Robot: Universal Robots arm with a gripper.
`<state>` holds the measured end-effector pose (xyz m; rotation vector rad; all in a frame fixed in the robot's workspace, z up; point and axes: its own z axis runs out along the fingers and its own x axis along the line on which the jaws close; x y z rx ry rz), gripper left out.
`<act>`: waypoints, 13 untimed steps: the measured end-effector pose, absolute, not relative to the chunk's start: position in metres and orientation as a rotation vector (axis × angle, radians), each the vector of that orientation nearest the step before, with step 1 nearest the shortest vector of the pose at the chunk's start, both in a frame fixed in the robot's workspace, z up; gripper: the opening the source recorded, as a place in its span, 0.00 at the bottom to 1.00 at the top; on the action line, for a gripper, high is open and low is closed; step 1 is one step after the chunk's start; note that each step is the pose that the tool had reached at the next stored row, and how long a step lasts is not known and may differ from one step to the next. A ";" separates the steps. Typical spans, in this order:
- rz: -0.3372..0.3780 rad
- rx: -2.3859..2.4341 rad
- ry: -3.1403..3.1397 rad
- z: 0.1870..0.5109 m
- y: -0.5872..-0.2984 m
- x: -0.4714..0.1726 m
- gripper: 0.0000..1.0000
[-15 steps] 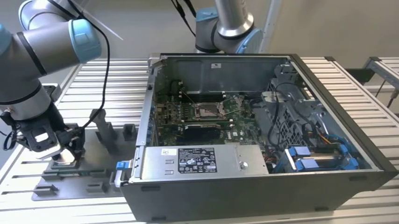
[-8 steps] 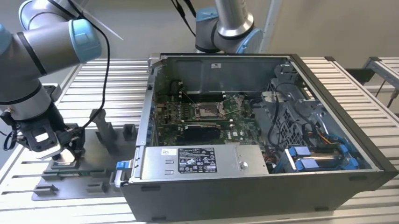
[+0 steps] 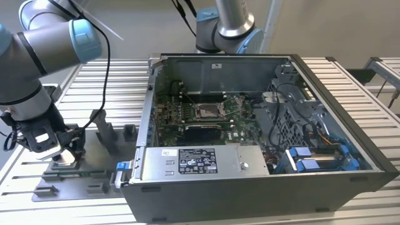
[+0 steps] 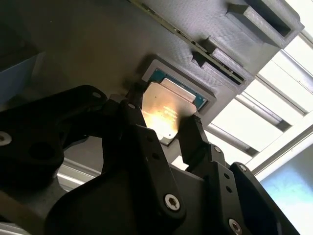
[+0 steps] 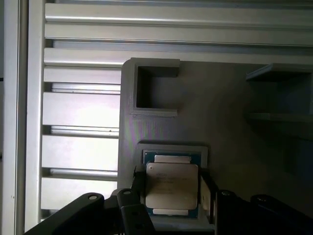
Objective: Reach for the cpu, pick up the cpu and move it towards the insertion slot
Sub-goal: 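Pick up the cpu and move it towards the insertion slot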
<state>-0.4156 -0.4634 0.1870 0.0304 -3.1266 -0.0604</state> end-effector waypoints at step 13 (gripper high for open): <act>-0.060 0.030 -3.127 0.198 -0.463 -0.416 0.00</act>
